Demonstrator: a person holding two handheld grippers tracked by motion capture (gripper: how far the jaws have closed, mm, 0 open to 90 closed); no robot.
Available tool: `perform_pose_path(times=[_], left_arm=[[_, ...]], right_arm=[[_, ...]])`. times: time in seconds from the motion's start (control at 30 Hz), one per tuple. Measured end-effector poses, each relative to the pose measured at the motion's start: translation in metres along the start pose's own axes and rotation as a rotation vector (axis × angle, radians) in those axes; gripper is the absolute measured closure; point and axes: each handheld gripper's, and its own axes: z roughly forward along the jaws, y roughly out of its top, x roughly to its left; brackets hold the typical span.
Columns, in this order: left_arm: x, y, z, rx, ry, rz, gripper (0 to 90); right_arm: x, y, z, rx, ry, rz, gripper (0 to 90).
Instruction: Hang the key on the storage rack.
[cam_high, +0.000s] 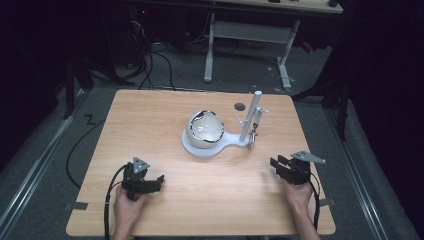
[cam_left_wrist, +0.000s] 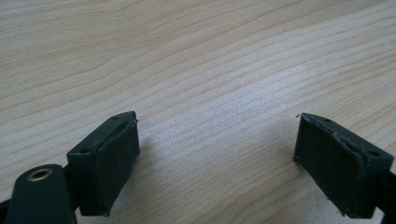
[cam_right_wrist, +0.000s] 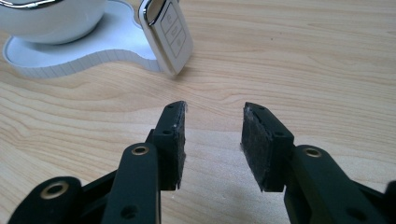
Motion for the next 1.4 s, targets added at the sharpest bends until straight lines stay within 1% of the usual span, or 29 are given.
perform_pose_path(times=[0.1, 0.3, 0.4, 0.47, 0.5, 0.57, 0.6, 0.77, 1.0, 1.13, 1.4], left_arm=[[0.0, 0.0, 0.0, 0.0, 0.0, 0.0, 14.4], [0.0, 0.0, 0.0, 0.0, 0.0, 0.0, 14.4], [0.0, 0.0, 0.0, 0.0, 0.0, 0.0, 14.4], [0.0, 0.0, 0.0, 0.0, 0.0, 0.0, 14.4], [0.0, 0.0, 0.0, 0.0, 0.0, 0.0, 14.4], [0.0, 0.0, 0.0, 0.0, 0.0, 0.0, 14.4], [0.0, 0.0, 0.0, 0.0, 0.0, 0.0, 14.4], [0.0, 0.0, 0.0, 0.0, 0.001, -0.001, 14.4], [0.0, 0.0, 0.0, 0.0, 0.001, -0.001, 14.4], [0.0, 0.0, 0.0, 0.0, 0.001, -0.001, 14.4], [-0.001, 0.0, 0.0, 0.0, 0.002, -0.001, 14.4]], right_arm=[[0.001, -0.001, 0.005, 0.016, -0.008, -0.017, 59.5], [0.0, -0.003, 0.01, 0.027, -0.028, -0.021, 57.4], [-0.001, -0.003, 0.013, 0.041, -0.038, -0.018, 56.3], [-0.002, -0.004, 0.015, 0.05, -0.049, -0.029, 55.9], [-0.002, -0.004, 0.015, 0.055, -0.051, -0.023, 55.8], [-0.003, -0.005, 0.016, 0.058, -0.05, -0.026, 55.6], [-0.002, -0.006, 0.017, 0.069, -0.058, -0.028, 55.3], [-0.002, -0.007, 0.02, 0.083, -0.072, -0.045, 51.8], [-0.001, -0.008, 0.022, 0.097, -0.094, -0.062, 50.0], [-0.001, -0.009, 0.025, 0.108, -0.11, -0.082, 48.9], [0.0, -0.009, 0.026, 0.119, -0.125, -0.089, 47.0]])
